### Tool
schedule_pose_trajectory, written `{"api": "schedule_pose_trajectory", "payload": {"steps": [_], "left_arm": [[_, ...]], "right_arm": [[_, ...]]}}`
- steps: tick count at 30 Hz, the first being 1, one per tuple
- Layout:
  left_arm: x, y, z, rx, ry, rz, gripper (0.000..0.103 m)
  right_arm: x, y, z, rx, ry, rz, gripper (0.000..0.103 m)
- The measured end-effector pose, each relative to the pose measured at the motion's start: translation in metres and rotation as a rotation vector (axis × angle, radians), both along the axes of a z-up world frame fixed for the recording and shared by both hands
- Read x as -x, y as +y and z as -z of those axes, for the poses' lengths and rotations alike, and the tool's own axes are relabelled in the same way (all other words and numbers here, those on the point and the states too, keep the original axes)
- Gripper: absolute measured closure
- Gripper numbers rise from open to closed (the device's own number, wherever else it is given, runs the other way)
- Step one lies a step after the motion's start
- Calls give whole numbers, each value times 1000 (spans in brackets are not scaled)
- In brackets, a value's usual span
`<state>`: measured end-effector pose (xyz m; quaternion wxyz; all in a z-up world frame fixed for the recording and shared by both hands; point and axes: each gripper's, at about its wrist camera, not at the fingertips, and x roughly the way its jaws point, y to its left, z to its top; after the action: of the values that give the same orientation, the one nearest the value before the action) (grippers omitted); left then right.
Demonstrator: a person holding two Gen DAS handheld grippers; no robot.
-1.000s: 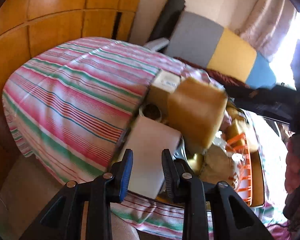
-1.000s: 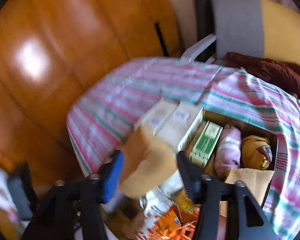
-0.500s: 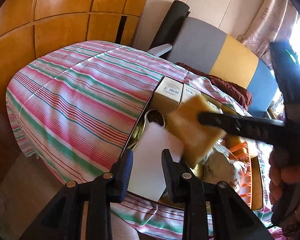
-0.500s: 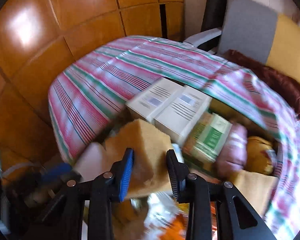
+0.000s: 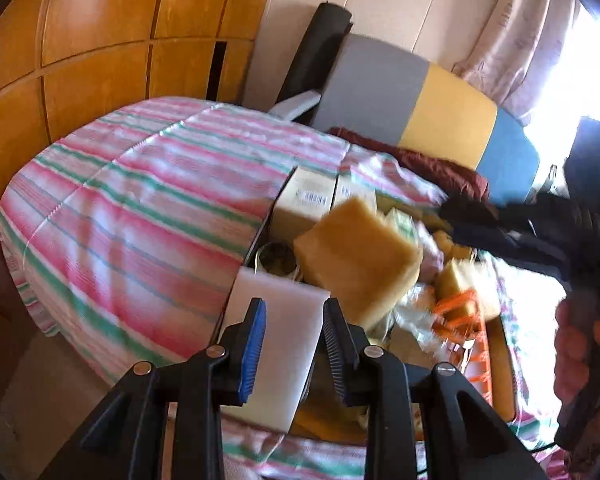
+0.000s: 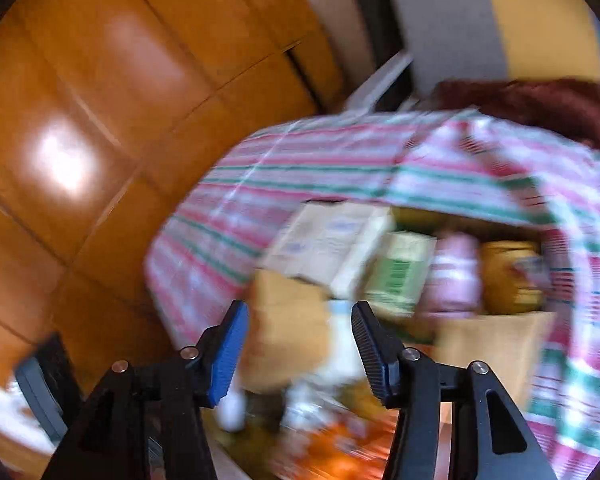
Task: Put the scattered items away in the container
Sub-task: 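Lower the block and sponge into the tin and open both tools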
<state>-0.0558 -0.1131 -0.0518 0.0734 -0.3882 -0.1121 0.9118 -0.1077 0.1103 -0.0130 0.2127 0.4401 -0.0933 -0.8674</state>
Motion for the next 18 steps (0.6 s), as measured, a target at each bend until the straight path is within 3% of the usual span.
{"api": "schedule_pose_trajectory", "payload": {"steps": [4,7,9,11,14,18], "left_arm": [[20,13,-21,8,44,36,75],[32,25,-35,50,75,54,75],[39,31,-37,77,72,63,74],[45,34,-34,77,53,75,74],[54,39,-18,98,-7,82,74],[53,39,-8,91,-27,72,74]], "right_arm": [[8,-15,19,-208,-40,-34,62],[21,-33,39,-186,-135,-157,63],[26,-50,46,-230,-141,-210,63],[31,-55,47,-241,-139,-216,64],[43,-53,59,-161,-248,-241,63],[44,-61,69,-184,-243,-277,59]]}}
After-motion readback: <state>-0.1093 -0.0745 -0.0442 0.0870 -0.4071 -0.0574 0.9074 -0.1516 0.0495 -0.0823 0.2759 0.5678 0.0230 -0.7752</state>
